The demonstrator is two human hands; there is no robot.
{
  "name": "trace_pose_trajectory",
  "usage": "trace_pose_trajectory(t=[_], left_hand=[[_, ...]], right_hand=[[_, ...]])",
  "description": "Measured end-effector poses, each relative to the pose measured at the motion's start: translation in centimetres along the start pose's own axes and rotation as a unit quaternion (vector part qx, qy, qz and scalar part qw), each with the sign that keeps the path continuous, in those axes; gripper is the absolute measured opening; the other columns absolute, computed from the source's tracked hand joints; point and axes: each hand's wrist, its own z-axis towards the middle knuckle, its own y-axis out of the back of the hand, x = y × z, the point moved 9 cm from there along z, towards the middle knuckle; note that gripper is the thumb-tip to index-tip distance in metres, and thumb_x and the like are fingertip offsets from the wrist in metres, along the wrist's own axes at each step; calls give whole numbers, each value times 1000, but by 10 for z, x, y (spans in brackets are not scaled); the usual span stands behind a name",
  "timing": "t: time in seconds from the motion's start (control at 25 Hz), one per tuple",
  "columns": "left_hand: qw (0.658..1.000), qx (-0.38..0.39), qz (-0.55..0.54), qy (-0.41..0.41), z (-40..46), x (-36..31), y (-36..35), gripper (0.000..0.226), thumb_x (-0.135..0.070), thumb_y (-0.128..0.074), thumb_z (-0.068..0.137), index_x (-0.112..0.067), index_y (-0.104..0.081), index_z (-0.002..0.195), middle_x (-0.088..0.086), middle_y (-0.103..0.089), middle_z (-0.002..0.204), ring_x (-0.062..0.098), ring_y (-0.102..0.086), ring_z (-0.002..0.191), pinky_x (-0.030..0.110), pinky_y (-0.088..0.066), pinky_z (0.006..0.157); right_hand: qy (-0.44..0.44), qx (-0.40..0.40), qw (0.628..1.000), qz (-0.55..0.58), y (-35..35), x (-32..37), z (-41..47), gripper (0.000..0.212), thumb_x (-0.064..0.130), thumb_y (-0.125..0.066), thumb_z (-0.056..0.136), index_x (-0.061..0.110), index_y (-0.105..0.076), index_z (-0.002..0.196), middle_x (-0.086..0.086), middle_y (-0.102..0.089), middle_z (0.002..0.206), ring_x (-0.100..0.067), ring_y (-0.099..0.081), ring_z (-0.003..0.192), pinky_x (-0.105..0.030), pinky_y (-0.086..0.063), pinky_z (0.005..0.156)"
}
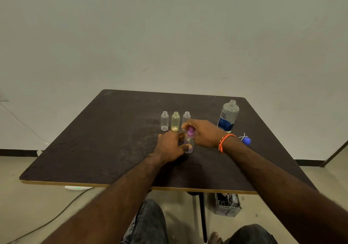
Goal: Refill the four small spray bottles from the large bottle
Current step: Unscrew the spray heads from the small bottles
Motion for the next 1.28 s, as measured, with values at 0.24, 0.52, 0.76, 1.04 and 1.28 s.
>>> trace_pose_trajectory(t=[0.24,0.52,0.76,1.04,1.28], left_hand=[[1000,-7,11,-5,-2,-2,1,28,-51,-75,86,-31,-69,105,-13,-70,91,10,-64,92,47,-45,97],[1000,-2,14,2,-3,-2,1,27,-53,-73,85,-31,-66,99,-13,-70,93,10,-65,94,47,-44,98],[1000,-3,15,8,-5,-2,2,25,-51,-75,86,-31,-60,84,-13,-66,80,9,-62,83,46,-45,95],[1000,-3,13,-4,-6,-4,2,19,-51,-73,88,-34,-67,95,-18,-62,78,7,-61,85,46,-42,96],[1000,4,19,-11,-4,-3,1,23,-53,-71,89,-32,-69,99,-17,-66,85,9,-63,89,48,-43,99]], right_hand=[[-82,-54,992,-75,9,-19,-2,29,45,-60,94,19,-63,108,-2,-66,98,-18,-62,89,-42,-55,85],[-41,-54,997,-47,10,-6,-3,41,33,-66,90,20,-56,128,0,-63,118,-18,-60,105,-38,-53,94],[-10,-79,995,-66,17,-1,-5,20,25,-64,88,21,-68,107,2,-67,101,-14,-62,90,-37,-56,86],[16,-298,954,7,76,1,-29,17,36,-57,78,27,-66,89,12,-65,86,-6,-58,78,-28,-51,72],[-31,-393,919,-1,113,-39,-64,7,29,-63,81,26,-65,88,16,-60,82,-6,-55,77,-26,-48,70]])
